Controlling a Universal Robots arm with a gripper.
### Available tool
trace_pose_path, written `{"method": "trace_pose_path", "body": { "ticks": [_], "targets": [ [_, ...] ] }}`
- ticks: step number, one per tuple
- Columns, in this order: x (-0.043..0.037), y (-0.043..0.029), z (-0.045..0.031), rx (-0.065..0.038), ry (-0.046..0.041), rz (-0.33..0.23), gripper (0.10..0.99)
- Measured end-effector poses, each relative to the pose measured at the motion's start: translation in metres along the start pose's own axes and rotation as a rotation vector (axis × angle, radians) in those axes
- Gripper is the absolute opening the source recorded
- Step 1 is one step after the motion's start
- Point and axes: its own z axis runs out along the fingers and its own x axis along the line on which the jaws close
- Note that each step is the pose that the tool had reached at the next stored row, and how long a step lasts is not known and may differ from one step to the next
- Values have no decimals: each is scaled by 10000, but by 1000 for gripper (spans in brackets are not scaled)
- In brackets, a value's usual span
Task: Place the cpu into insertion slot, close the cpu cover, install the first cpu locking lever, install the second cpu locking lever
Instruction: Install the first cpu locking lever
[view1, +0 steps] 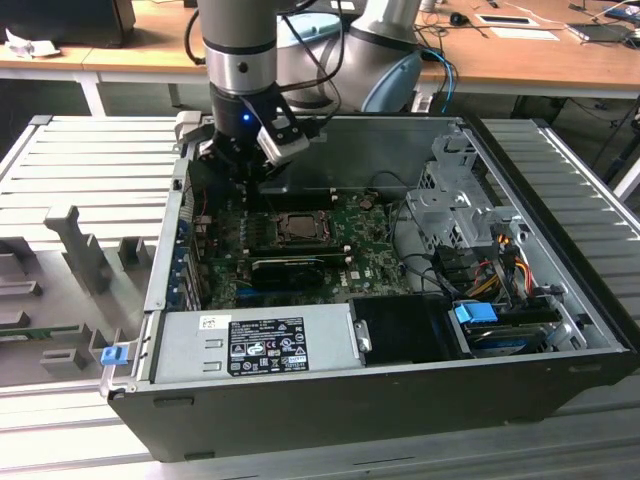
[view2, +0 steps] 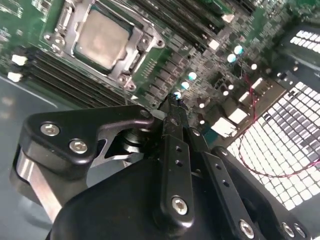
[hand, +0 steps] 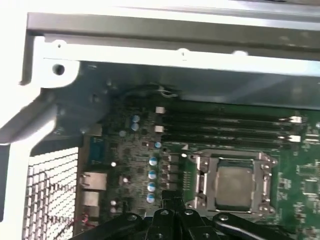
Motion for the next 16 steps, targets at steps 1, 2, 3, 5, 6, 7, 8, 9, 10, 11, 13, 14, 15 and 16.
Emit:
{"method": "trace_pose_path", "body": {
  "ticks": [1,2,3,5,6,7,8,9,10,11,13,14,15,16],
  "targets": [
    [18,11,8,-4,0,1,106],
    [26,26,14,-12,0,1,106],
    [29,97,32,-20,-1,0,106],
    [24,179,54,-22,-1,0,106],
    [22,204,63,-23,-2,0,106],
    [21,224,69,-22,-1,0,106],
    [20,249,77,-21,0,1,106],
    [19,261,81,-22,-2,1,106],
    [18,271,83,-22,-1,0,106],
    [16,304,88,-22,-1,0,106],
    [2,352,100,-21,-1,0,106],
    [-48,378,106,-23,-1,1,106],
    [-98,380,109,-22,-1,3,106],
    [-147,379,113,-22,-2,4,106]
  ]
}}
